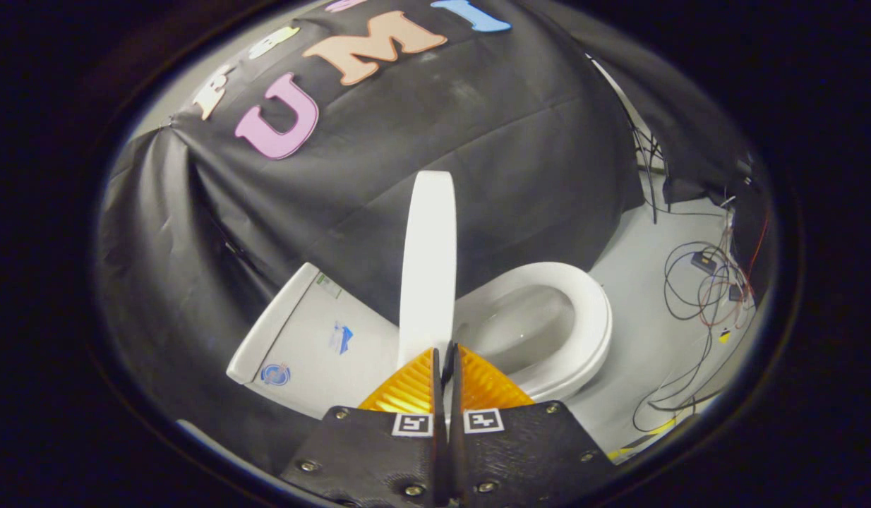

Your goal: Open the toilet lid.

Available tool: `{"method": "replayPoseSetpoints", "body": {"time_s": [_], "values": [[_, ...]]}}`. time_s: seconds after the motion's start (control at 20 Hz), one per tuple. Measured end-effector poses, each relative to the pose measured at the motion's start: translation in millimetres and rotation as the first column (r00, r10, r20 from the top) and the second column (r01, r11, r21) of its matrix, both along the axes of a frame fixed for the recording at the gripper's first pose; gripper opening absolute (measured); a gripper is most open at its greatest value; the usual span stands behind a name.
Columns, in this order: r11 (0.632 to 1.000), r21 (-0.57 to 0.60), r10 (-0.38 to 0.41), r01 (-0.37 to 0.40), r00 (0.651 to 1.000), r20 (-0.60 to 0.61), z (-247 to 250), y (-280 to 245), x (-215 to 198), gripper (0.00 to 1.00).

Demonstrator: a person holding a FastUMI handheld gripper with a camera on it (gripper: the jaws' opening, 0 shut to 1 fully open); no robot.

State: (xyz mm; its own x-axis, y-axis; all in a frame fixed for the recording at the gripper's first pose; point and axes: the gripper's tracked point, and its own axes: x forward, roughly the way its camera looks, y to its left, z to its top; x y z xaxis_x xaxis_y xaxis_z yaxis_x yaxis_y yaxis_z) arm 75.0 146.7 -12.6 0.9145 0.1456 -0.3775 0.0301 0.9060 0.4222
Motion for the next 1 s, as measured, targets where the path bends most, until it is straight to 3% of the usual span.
{"method": "replayPoseSetpoints", "body": {"time_s": [1.0], "values": [[0.989,-0.116,0.107,-0.096,0.990,0.087,32.2,80.7,0.2,0.08]]}}
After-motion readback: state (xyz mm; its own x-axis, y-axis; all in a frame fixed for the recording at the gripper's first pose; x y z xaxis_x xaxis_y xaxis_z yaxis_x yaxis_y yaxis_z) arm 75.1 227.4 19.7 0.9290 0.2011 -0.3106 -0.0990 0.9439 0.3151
